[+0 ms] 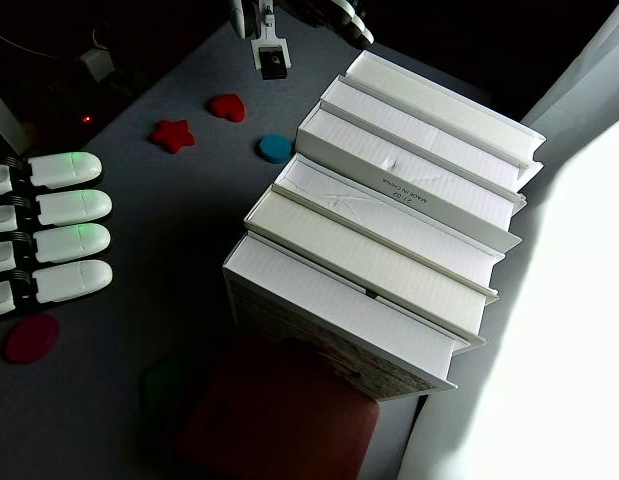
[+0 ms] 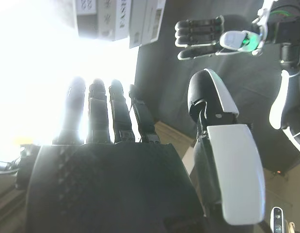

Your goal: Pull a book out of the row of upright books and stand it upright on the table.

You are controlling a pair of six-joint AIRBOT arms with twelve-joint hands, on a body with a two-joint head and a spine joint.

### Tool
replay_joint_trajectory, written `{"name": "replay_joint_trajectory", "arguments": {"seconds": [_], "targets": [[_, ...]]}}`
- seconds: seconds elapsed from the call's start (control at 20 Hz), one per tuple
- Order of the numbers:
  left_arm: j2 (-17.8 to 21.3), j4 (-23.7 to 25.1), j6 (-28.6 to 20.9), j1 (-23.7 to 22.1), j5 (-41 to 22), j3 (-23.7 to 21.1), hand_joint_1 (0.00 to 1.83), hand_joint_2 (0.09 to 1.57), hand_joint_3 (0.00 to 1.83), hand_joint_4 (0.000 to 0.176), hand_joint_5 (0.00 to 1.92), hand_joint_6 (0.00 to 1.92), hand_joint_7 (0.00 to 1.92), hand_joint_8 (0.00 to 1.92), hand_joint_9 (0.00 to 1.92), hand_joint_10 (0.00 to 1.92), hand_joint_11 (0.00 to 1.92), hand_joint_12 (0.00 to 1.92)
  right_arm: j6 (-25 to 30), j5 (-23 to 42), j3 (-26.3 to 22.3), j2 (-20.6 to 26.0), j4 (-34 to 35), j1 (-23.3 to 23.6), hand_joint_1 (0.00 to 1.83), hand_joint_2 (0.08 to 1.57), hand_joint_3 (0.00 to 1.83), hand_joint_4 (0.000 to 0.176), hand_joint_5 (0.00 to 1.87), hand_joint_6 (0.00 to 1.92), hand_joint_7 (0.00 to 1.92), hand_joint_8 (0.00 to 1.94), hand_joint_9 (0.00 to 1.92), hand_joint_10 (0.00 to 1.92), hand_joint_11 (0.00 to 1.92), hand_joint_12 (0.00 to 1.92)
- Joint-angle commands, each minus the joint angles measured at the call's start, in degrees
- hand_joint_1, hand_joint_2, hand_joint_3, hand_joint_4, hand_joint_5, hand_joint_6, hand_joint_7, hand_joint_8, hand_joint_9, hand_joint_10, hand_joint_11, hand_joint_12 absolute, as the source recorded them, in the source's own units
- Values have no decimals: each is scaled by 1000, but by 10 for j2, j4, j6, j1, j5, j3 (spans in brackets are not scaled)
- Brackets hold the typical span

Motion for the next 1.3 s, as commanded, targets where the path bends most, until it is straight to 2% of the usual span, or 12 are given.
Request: {"name": "replay_joint_trajectory", "arguments": {"seconds": [0.0, 0.1, 0.2, 0.35, 0.45, 0.5, 0.55, 0.65, 0.7, 0.8, 0.95, 1.25], "targets": [[-4, -17, -5, -2, -67, 3, 282, 1389, 17, 27, 12, 5, 0, 0, 0, 0, 0, 0, 2, 70, 2, -1, 16, 9, 666, 1341, 21, 0, 16, 11, 0, 0, 0, 0, 0, 0], [-4, -17, -5, -2, -66, 3, 260, 1393, 12, 31, 28, 8, 0, 0, 0, 0, 0, 0, 2, 69, 2, -1, 17, 8, 628, 1343, 15, 0, 2, 3, 0, 0, 0, 0, 0, 0], [-4, -17, -5, -2, -66, 3, 287, 1390, 3, 26, 47, 8, 0, 0, 0, 0, 0, 0, 2, 66, 2, -1, 18, 8, 646, 1352, 14, 0, 0, 0, 0, 0, 0, 0, 0, 0], [-4, -18, -5, -2, -66, 3, 261, 1387, 1, 30, 50, 4, 0, 0, 0, 0, 0, 0, 2, 63, 6, -3, 18, 13, 764, 1364, 7, 0, 0, 0, 0, 0, 0, 0, 0, 0], [-4, -21, -5, 1, -67, 3, 225, 1385, 1, 27, 32, 3, 0, 0, 0, 0, 0, 0, 2, 57, 14, -10, 18, 29, 711, 1364, 5, 0, 1, 0, 0, 0, 0, 0, 20, 12], [-4, -21, -5, 2, -67, 3, 219, 1388, 2, 21, 32, 4, 0, 0, 0, 0, 0, 0, 2, 52, 19, -15, 18, 41, 663, 1362, 4, 0, 3, 1, 0, 0, 0, 0, 11, 11], [-4, -22, -5, 3, -66, 3, 241, 1379, 0, 36, 32, 3, 0, 0, 0, 0, 0, 0, 2, 43, 26, -21, 16, 54, 651, 1368, 5, 0, 7, 2, 0, 0, 0, 0, 1, 1], [-4, -24, -5, 6, -65, 3, 253, 1377, 0, 41, 35, 3, 0, 0, 0, 0, 0, 0, 2, 9, 40, -34, 2, 91, 637, 1378, 8, 0, 0, 0, 0, 0, 0, 0, 0, 0], [-4, -25, -5, 7, -66, 3, 254, 1373, 0, 50, 30, 1, 0, 0, 0, 0, 0, 0, 2, -10, 47, -40, -5, 109, 554, 1374, 6, 0, 5, 2, 0, 0, 0, 0, 0, 0], [-4, -25, -5, 7, -66, 3, 271, 1369, 0, 53, 25, 0, 0, 0, 0, 0, 0, 0, 2, -42, 60, -53, -17, 139, 518, 1376, 6, 0, 9, 3, 0, 0, 0, 0, 0, 0], [-4, -25, -5, 7, -65, 3, 277, 1365, 0, 62, 27, 3, 0, 0, 0, 0, 0, 0, 2, -72, 76, -68, -28, 171, 354, 1374, 4, 0, 12, 4, 0, 0, 0, 0, 0, 0], [-4, -26, -5, 9, -65, 3, 258, 1374, 0, 45, 29, 2, 0, 0, 0, 0, 0, 0, -2, -155, 105, -104, -71, 244, 267, 1371, 1, 0, 69, 21, 0, 0, 0, 0, 0, 0]]}}
